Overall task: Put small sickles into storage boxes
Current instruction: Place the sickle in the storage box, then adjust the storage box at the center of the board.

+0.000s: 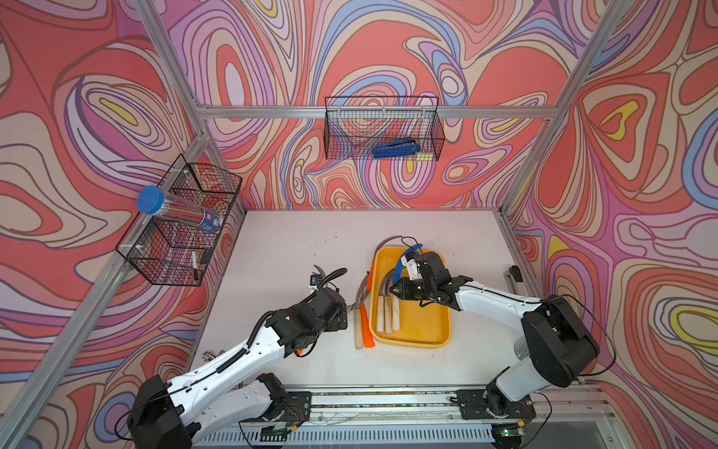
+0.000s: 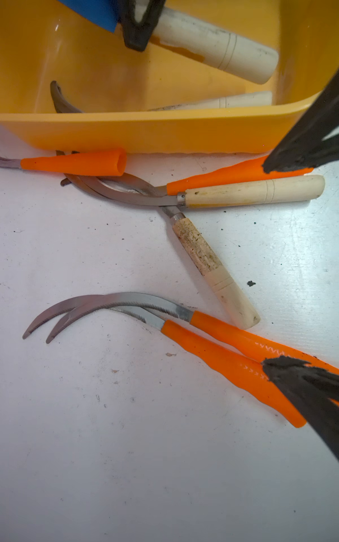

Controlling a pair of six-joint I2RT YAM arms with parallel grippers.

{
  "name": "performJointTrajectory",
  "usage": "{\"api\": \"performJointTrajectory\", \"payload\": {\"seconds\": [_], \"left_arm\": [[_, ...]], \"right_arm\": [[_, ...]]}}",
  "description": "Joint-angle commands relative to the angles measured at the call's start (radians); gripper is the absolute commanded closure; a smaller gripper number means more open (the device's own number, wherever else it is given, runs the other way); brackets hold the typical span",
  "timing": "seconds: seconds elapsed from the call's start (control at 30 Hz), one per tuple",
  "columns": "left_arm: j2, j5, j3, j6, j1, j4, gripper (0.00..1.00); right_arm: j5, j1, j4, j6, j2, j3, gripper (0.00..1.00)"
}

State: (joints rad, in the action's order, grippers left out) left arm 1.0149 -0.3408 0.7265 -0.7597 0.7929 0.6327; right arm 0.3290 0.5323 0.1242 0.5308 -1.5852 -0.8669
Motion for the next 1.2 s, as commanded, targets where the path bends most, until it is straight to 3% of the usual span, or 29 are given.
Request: {"api": "performJointTrajectory", "payload": {"seconds": [0.0, 0.2, 0.3, 0.47, 0.87, 1.17], "left_arm": [[0.021, -0.004, 0.037, 0.024, 0.0, 0.037, 0.0], [0.067, 0.118, 0.044, 0.102, 0.0, -0.008, 0.0], [0.072, 0.203, 0.03, 0.13, 0.0, -0.053, 0.0], [0.043, 0.327, -0.018, 0.154, 0.0, -0.159, 0.0], [0.132, 0.515, -0.046, 0.142, 0.008, -0.361, 0.0], [0.277, 0.577, 0.001, 0.144, 0.042, -0.506, 0.0]], "right_arm": [[-0.008, -0.012, -0.026, -0.028, -0.034, 0.008, 1.0], [0.006, -0.017, -0.042, -0.034, -0.104, -0.015, 0.94], [0.002, -0.018, -0.036, -0.034, -0.135, -0.031, 0.85], [-0.011, -0.02, -0.023, -0.035, -0.153, -0.049, 0.57], [-0.132, -0.042, 0.103, -0.048, -0.119, -0.117, 0.07], [-0.208, -0.128, 0.184, -0.054, -0.158, -0.191, 0.02]]}}
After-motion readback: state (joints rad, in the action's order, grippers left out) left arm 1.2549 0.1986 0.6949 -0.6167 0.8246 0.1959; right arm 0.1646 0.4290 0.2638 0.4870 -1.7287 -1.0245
